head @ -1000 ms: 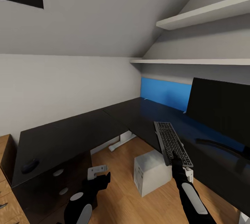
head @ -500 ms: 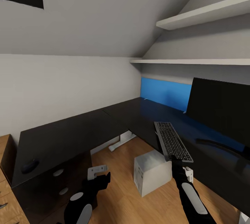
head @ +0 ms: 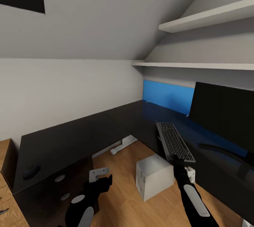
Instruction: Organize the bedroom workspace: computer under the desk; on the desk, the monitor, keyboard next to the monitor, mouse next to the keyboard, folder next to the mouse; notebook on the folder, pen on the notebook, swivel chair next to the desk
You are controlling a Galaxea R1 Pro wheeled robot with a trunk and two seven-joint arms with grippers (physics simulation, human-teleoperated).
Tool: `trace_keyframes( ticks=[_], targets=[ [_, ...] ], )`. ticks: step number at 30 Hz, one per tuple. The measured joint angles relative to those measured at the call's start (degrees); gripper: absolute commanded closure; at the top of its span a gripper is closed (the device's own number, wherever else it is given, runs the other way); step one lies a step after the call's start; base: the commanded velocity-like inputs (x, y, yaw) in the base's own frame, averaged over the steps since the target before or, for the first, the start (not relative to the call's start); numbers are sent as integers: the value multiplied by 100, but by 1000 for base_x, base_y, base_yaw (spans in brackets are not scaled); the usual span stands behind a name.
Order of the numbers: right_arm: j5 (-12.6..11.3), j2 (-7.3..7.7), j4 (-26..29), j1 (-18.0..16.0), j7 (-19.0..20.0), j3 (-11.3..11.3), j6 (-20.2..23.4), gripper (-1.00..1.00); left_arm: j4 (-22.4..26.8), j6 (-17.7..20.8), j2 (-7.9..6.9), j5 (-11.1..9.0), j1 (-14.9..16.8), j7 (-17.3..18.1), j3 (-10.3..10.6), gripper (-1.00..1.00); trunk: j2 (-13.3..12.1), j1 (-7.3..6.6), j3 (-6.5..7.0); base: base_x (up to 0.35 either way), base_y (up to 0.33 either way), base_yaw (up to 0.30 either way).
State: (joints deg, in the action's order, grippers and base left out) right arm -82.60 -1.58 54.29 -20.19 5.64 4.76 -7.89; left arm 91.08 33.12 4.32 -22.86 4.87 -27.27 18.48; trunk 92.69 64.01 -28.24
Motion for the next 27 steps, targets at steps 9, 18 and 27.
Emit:
trace_keyframes(
  ticks=[9, 18, 27],
  targets=[
    [-8, -11, 74, 1, 168, -185, -7, 100, -49, 0, 0, 7, 0, -2, 8, -100, -361, -198, 161, 0, 0, 0],
    [-7, -36, 94, 1, 176, -530, -5, 100, -53, -2, 0, 8, 0, 5, 9, -100, -363, -198, 194, 0, 0, 0],
    [0, -34, 136, 2, 179, -1132, 6, 100, -6, -42, 0, 17, -11, -77, 16, -100, -363, -198, 273, 0, 0, 0]
  ],
)
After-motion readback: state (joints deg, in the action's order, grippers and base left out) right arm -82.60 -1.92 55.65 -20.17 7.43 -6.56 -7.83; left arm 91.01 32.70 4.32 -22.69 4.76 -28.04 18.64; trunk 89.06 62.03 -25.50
